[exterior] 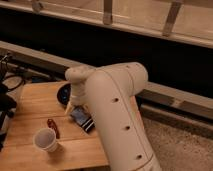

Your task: Place the white sponge in the ceramic bowl

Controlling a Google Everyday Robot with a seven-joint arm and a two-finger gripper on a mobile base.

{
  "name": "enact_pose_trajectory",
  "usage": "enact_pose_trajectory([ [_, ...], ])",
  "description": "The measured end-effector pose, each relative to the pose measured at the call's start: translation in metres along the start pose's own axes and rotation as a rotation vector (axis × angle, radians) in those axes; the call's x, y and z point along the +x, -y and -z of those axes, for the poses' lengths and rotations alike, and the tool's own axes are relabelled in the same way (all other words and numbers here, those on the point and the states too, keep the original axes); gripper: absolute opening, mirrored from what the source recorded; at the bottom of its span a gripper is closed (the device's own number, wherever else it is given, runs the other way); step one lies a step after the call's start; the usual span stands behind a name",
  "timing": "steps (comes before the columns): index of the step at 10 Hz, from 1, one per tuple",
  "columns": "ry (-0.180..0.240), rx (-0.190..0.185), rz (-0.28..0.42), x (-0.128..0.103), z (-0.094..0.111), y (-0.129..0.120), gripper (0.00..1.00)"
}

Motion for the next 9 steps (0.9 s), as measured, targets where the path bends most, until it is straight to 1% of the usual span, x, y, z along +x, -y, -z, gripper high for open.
enact_pose_trajectory([
  [1, -0.012, -0.018, 0.011, -0.0007, -0.0068, -0.0006, 0.65],
  [2, -0.024, -0.045, 0.025, 0.0000, -0.0127, -0.0026, 0.53],
  [3, -0.027, -0.059, 0.029, -0.0003, -0.0151, -0.0039, 0.46],
  [5, -0.027, -0.055, 0.025, 0.0001, -0.0115, -0.0002, 0.23],
  [6, -0.029, -0.056, 0.026, 0.0003, -0.0102, -0.0009, 0.19],
  [8, -0.027, -0.058, 0.030, -0.0003, -0.0102, -0.0039, 0.18],
  [9, -0.020, -0.083, 0.043, 0.0008, -0.0092, -0.0056, 0.18],
])
